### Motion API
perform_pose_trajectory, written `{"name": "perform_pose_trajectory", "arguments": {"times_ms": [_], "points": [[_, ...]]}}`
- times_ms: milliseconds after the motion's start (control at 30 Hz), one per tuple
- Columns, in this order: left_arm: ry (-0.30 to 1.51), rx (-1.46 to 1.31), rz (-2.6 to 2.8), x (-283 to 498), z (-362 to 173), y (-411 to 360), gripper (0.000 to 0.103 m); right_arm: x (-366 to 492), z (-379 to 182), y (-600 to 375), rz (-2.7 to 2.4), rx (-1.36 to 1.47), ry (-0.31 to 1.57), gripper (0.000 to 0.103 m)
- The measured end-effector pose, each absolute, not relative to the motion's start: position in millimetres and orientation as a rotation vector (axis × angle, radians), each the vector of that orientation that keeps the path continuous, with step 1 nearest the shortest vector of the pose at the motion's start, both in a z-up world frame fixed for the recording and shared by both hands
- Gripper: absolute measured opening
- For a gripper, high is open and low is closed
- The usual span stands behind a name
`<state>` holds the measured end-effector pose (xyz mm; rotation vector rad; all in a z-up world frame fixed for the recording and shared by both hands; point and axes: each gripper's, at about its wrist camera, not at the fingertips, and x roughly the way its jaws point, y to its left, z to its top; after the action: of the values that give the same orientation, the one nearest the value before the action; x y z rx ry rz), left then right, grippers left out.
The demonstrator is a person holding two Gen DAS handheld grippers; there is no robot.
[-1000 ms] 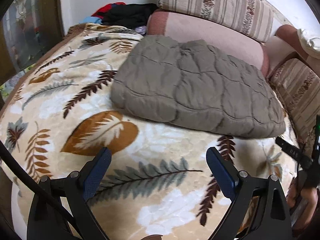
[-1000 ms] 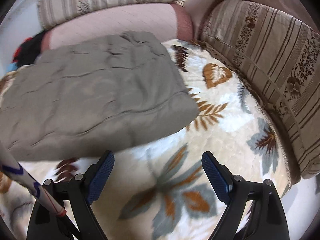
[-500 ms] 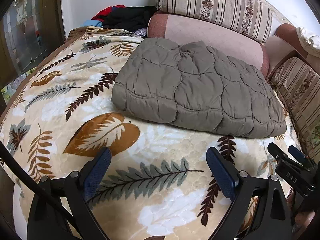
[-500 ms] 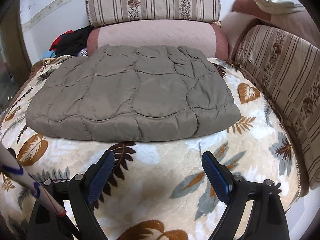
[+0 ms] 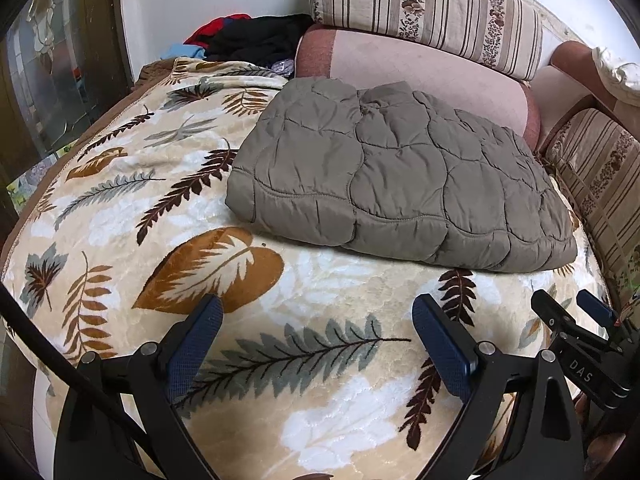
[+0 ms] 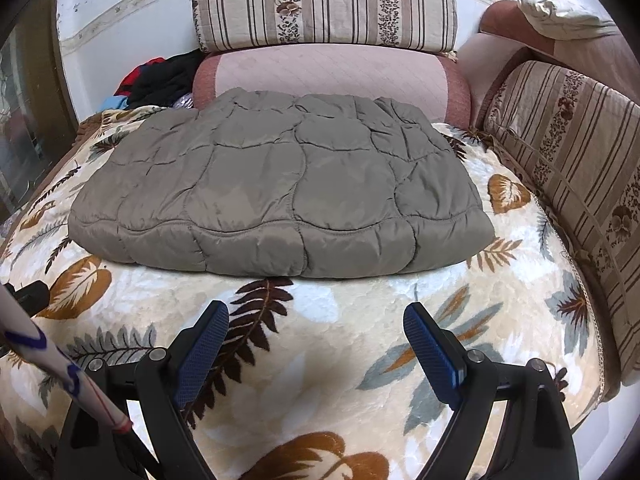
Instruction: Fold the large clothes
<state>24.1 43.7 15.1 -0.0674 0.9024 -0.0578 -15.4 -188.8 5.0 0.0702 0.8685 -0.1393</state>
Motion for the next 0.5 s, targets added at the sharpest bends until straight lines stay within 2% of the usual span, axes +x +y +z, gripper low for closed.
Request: {"name": "perform_pose_trajectory", "arguments": {"times_ms": [500], "points": [[0.903, -0.012, -0.023, 21.6, 12.7, 40.6, 0.095, -19.2, 3.3, -186.0, -0.132, 0.073, 0.876, 0.092]]}}
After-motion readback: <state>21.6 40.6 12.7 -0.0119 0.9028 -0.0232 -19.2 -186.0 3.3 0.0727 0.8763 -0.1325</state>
